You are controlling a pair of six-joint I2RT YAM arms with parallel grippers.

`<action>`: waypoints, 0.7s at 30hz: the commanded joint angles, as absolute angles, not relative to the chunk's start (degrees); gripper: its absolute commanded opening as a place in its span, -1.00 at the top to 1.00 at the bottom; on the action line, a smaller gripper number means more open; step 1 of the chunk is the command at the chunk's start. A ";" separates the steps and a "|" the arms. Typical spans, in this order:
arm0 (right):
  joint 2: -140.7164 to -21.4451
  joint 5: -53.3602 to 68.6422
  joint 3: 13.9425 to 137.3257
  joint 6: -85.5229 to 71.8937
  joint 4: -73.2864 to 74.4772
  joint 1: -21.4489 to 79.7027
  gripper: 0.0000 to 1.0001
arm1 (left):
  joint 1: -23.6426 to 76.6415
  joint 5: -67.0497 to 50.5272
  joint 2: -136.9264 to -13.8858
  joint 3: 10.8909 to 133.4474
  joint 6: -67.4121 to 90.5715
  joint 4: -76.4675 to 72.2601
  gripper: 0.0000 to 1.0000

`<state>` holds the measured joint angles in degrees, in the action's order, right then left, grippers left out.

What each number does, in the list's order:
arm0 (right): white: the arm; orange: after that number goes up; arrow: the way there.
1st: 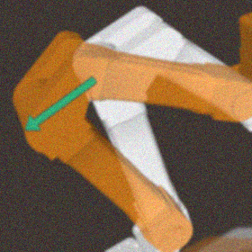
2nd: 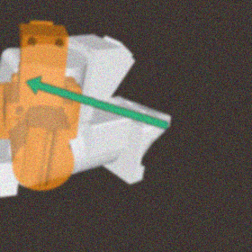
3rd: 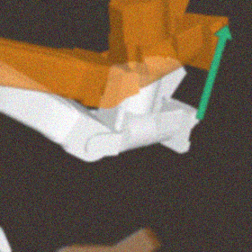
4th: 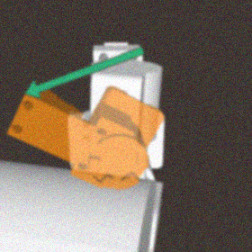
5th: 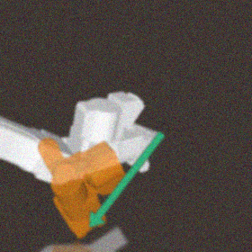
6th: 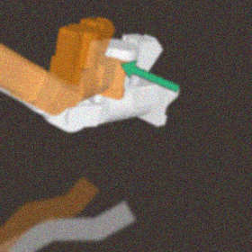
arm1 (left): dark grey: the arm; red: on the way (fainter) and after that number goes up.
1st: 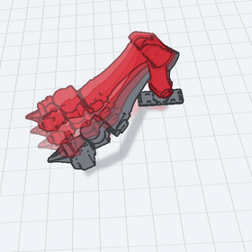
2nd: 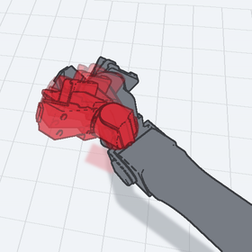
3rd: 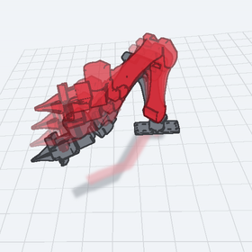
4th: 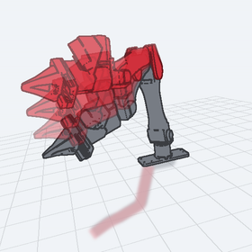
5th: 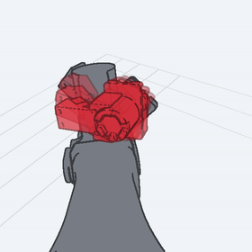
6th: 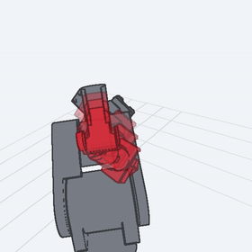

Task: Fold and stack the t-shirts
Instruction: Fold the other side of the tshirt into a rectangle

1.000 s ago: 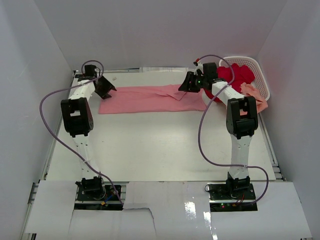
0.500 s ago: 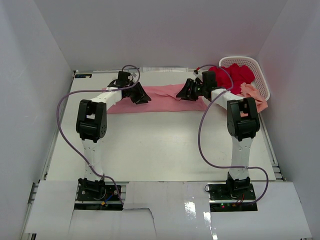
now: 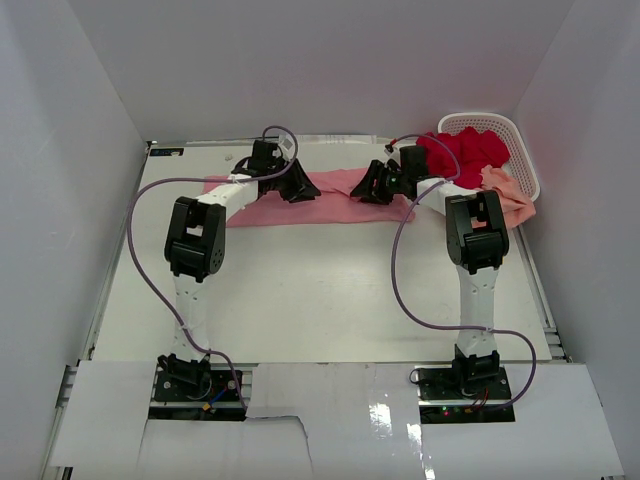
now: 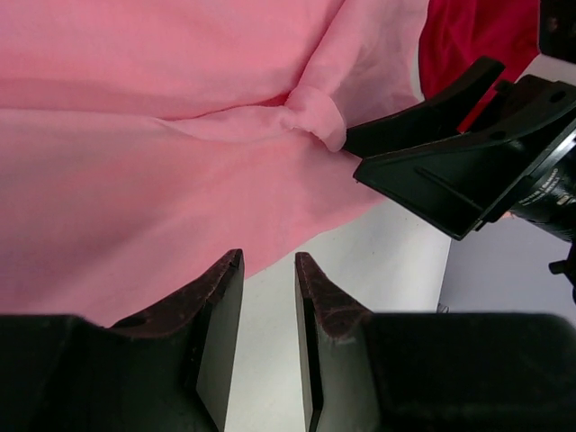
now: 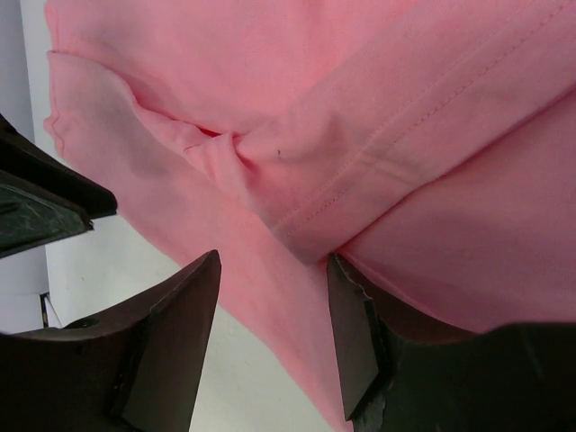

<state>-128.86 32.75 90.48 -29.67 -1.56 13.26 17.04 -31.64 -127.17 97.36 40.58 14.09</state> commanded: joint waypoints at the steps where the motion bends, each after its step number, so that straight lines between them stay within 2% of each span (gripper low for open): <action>1: -129.46 32.52 91.93 -30.32 -3.69 13.45 -0.15 | 17.67 -33.40 -127.97 98.44 40.96 12.13 0.21; 10: -132.36 31.82 93.34 -31.55 -4.92 13.62 -0.14 | 19.42 -34.36 -128.49 96.07 41.04 10.90 0.21; 13: -133.68 31.64 95.09 -31.90 -4.92 13.62 0.05 | 19.69 -34.37 -128.67 95.01 40.96 10.81 0.21; 16: -134.73 31.90 96.76 -32.34 -4.92 13.62 0.29 | 19.78 -34.37 -128.76 93.78 40.96 10.46 0.21; 17: -134.82 31.99 97.03 -32.69 -4.92 13.71 0.45 | 19.86 -34.45 -128.76 93.52 40.96 10.37 0.20; 19: -135.00 32.17 97.91 -32.96 -5.18 13.62 0.52 | 19.95 -34.28 -128.58 92.82 40.87 10.37 0.21; 21: -135.00 32.61 98.78 -33.57 -5.62 13.62 0.72 | 20.04 -34.19 -128.50 92.46 40.69 10.37 0.21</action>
<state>-134.87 31.90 95.66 -32.75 -3.49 13.30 19.62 -33.19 -129.60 93.19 41.01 11.53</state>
